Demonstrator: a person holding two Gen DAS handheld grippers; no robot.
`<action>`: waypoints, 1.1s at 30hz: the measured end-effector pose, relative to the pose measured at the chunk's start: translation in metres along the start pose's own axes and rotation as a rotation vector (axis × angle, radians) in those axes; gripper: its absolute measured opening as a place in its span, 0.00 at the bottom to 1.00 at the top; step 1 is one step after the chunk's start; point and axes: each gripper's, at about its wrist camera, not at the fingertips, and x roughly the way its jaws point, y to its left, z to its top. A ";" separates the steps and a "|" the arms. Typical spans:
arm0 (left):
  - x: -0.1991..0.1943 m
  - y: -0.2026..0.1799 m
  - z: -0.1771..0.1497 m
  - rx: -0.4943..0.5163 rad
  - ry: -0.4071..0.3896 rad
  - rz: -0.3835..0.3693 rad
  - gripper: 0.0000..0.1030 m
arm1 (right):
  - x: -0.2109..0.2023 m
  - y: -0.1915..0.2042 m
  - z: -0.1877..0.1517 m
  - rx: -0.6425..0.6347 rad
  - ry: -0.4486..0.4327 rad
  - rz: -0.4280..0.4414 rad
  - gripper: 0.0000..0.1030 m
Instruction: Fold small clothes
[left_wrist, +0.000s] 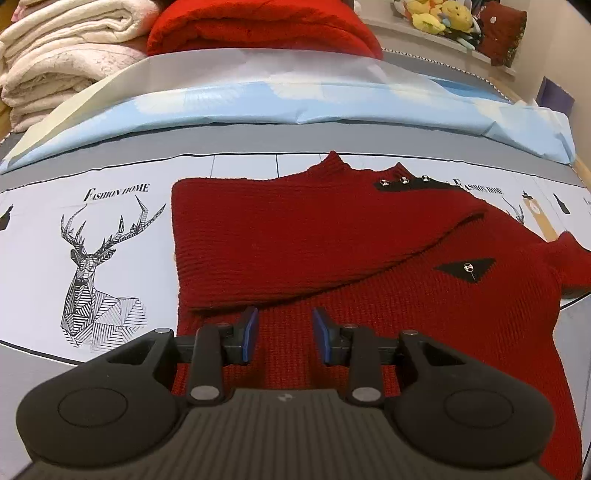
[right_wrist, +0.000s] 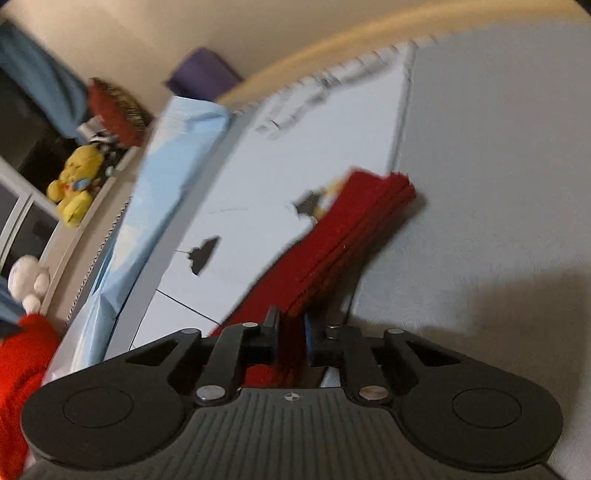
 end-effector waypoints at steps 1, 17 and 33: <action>0.000 0.000 0.000 0.001 -0.001 -0.001 0.35 | -0.007 0.002 0.003 -0.019 -0.046 -0.013 0.09; -0.009 0.021 0.007 -0.075 -0.006 -0.021 0.35 | -0.049 0.050 -0.014 -0.206 -0.038 -0.090 0.45; -0.031 0.041 0.009 -0.117 -0.036 -0.034 0.35 | -0.053 0.099 -0.141 -0.735 0.606 0.362 0.14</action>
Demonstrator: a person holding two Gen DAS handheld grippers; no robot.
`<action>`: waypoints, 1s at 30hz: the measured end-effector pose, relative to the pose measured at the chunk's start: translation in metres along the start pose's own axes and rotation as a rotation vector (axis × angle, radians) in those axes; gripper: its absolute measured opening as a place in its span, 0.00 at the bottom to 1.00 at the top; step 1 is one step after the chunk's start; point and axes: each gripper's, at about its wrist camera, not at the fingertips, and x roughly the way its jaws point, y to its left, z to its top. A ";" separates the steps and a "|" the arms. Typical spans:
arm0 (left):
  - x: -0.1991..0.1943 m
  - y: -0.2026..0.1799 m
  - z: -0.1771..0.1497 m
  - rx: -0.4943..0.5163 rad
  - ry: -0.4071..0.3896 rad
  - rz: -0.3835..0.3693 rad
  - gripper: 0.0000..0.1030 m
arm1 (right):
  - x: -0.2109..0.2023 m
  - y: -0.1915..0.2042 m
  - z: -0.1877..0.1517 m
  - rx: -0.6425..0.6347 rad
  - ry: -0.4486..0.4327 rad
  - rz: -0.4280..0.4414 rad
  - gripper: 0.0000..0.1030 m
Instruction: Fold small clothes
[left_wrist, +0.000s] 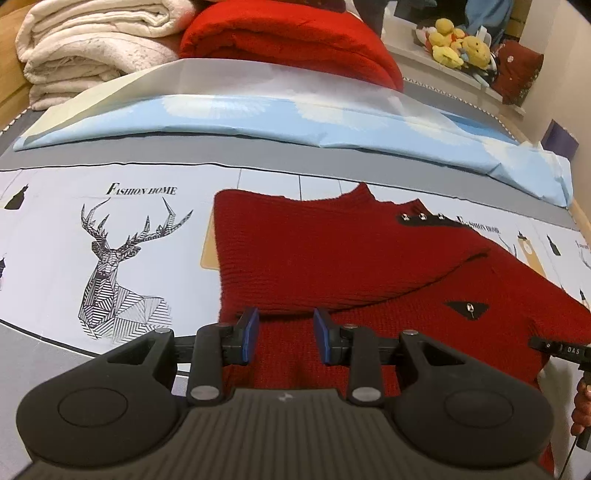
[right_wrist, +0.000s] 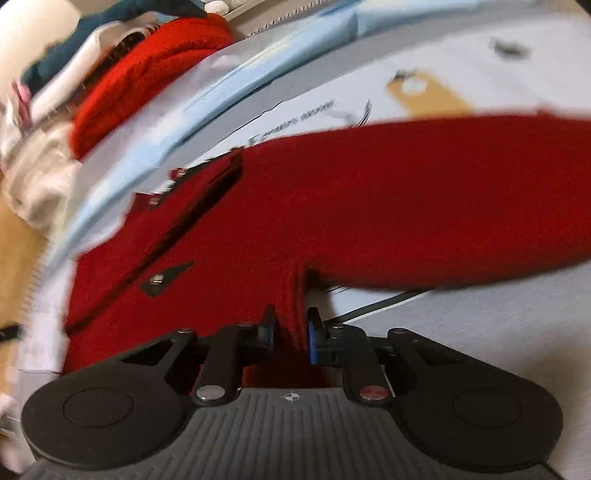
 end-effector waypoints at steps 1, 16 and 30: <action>-0.001 0.001 0.001 -0.004 -0.003 -0.001 0.35 | -0.002 0.002 0.002 -0.017 -0.011 -0.033 0.14; -0.023 0.010 0.011 -0.045 -0.032 -0.070 0.35 | -0.023 0.028 -0.034 -0.123 0.160 -0.080 0.47; -0.052 0.039 0.007 -0.096 -0.058 -0.101 0.35 | -0.099 0.059 -0.129 -0.327 0.249 -0.314 0.07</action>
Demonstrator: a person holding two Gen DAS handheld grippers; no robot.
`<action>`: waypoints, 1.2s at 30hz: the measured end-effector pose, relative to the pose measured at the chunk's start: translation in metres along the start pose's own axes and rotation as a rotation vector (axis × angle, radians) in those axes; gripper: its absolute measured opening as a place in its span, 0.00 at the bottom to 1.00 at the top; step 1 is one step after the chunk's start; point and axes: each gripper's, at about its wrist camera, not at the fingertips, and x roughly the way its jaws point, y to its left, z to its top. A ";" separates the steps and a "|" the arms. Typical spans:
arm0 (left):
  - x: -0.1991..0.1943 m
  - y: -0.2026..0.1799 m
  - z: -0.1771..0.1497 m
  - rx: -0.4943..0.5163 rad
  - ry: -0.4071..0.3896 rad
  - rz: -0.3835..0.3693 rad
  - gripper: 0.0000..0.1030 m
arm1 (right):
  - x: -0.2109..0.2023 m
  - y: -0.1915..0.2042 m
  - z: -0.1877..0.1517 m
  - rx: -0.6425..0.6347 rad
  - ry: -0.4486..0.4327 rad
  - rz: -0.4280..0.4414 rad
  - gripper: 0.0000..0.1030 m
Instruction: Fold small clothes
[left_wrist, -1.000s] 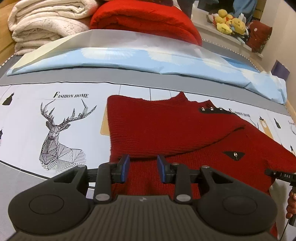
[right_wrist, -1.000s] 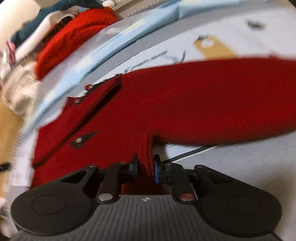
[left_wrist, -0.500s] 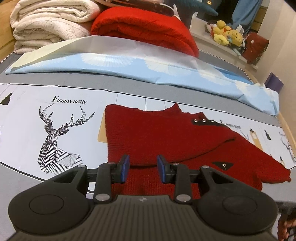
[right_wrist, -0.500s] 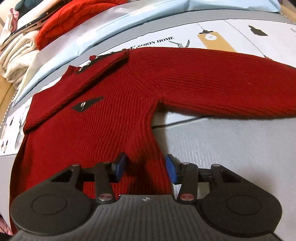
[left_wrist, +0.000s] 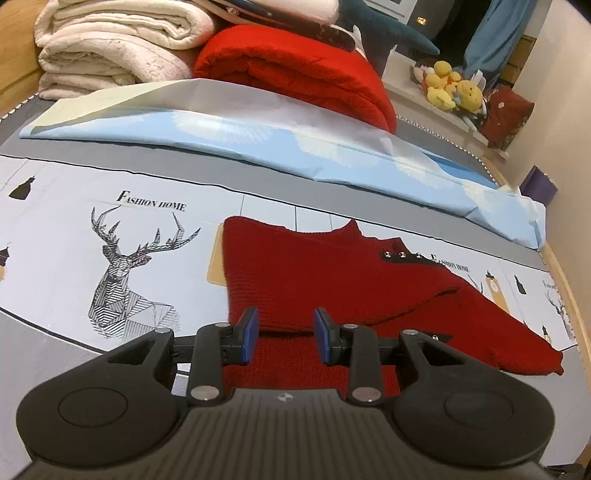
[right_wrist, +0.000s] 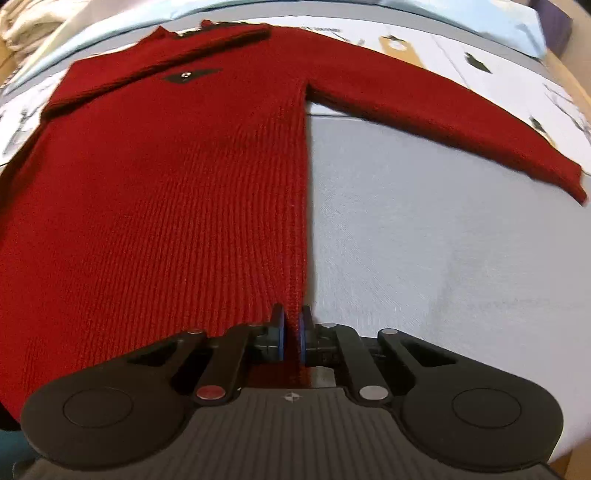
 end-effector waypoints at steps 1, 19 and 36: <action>-0.001 0.002 -0.001 -0.001 0.001 0.003 0.35 | 0.000 0.003 -0.001 0.010 0.005 -0.008 0.10; 0.019 -0.017 -0.005 0.056 -0.008 0.071 0.35 | -0.042 0.128 0.143 0.074 -0.421 0.019 0.65; 0.081 -0.115 -0.034 0.229 -0.060 0.034 0.35 | 0.032 0.119 0.169 0.185 -0.159 0.136 0.68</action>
